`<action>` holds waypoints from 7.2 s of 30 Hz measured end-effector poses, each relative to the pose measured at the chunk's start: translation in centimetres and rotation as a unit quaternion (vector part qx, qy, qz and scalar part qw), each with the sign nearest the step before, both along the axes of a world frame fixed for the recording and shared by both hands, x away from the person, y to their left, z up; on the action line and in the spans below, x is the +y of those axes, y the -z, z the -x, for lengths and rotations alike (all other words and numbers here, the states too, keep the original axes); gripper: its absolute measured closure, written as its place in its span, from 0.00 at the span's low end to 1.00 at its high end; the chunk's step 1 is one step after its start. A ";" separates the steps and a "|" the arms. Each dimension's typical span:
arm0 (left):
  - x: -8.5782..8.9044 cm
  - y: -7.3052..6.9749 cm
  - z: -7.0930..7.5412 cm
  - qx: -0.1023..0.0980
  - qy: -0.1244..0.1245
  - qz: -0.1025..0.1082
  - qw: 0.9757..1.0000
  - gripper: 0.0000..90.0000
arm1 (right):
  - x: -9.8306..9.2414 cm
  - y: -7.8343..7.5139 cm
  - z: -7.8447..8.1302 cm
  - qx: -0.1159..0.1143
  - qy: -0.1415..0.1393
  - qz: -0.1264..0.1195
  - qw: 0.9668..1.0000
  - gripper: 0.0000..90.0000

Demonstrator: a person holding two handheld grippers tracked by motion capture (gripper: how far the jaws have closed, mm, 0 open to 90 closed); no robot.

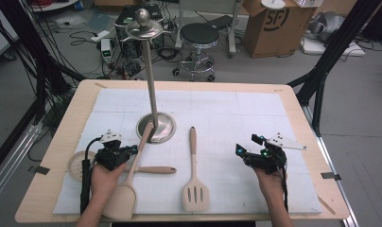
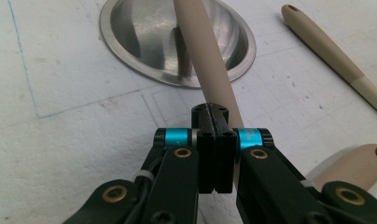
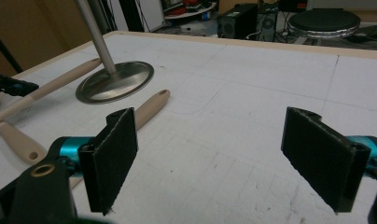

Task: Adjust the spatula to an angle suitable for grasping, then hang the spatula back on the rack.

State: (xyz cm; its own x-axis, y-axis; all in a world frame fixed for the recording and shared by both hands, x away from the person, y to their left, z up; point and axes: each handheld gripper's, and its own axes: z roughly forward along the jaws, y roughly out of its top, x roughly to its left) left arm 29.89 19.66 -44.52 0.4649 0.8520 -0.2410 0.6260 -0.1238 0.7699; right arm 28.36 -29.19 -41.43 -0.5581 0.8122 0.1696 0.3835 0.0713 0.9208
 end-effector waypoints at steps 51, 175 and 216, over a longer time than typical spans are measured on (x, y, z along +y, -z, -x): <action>-2.1 -0.4 1.9 0.030 -0.046 -0.034 0.998 0.62 | -0.4 0.1 0.0 0.000 0.011 0.003 1.000 0.20; 1.2 -14.4 -0.9 -0.281 0.031 0.173 0.943 0.86 | -0.5 0.4 0.0 0.005 0.017 0.017 1.000 0.20; -2.7 -19.4 -0.9 -0.423 -0.025 0.205 0.882 0.58 | -0.4 0.4 0.0 -0.001 0.018 0.014 1.000 0.20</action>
State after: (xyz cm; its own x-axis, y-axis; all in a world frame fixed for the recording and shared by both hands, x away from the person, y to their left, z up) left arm 30.81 16.91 -25.12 0.5898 0.7988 -0.1188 -0.1971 0.2851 0.9380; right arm 28.38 -29.55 -41.88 -0.5280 0.8368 0.1449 0.3851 0.0838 0.9191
